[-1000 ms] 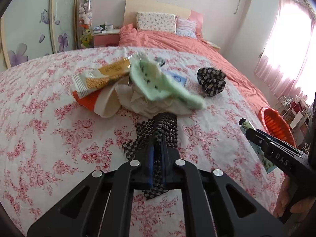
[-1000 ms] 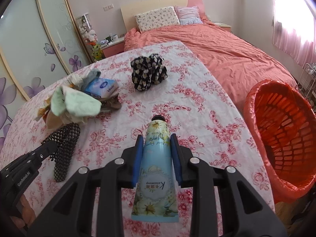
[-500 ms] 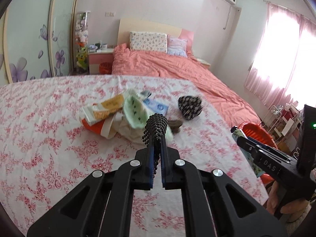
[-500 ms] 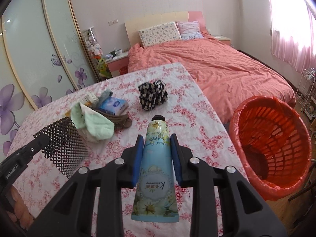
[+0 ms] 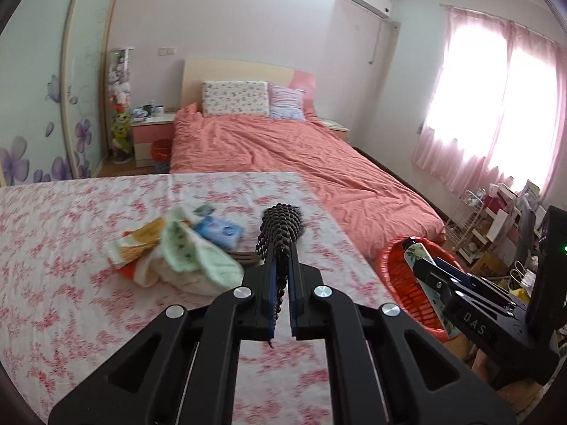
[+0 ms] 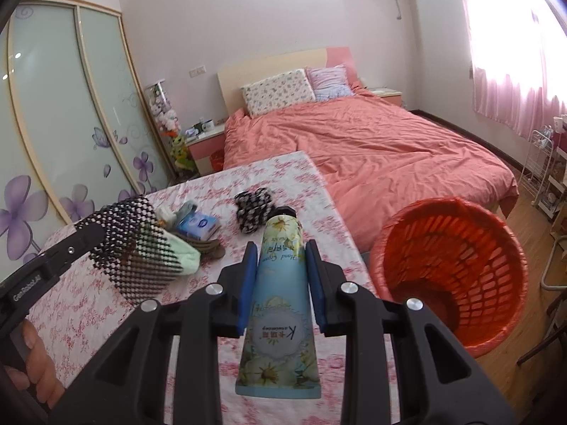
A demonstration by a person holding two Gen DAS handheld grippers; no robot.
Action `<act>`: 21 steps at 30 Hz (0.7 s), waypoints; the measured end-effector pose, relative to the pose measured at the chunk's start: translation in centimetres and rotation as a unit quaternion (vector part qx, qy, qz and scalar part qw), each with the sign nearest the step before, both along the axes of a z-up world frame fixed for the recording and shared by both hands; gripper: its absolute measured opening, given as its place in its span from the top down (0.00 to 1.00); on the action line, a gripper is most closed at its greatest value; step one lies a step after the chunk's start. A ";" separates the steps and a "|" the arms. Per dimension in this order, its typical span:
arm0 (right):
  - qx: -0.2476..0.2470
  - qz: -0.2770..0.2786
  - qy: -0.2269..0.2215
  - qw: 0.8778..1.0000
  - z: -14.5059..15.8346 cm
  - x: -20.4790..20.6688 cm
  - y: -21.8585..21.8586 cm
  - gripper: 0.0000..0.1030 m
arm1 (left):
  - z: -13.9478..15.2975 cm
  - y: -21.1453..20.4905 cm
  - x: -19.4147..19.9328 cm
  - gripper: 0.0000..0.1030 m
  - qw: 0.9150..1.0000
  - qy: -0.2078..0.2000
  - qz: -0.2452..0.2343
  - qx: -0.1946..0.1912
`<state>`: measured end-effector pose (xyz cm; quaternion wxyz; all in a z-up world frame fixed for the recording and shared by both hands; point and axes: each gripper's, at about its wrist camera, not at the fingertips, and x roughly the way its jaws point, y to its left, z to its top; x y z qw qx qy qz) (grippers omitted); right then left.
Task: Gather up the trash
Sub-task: 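Carry the tube and mesh pad over the orange basket and release both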
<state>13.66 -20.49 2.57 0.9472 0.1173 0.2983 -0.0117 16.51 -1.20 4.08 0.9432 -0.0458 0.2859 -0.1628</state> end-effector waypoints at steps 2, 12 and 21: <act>0.000 -0.009 -0.005 1.000 0.2 -0.6 -1.1 0.73 | 0.0 -1.6 0.2 0.95 1.000 0.001 -0.017 -0.001; 0.007 -0.072 -0.015 0.997 0.1 -2.0 -7.8 0.73 | -0.2 -9.2 1.1 0.95 0.995 0.012 -0.102 -0.014; 0.029 -0.138 -0.019 0.990 -0.7 -2.2 -15.0 0.73 | -0.6 -16.2 2.1 0.95 0.985 0.020 -0.173 -0.020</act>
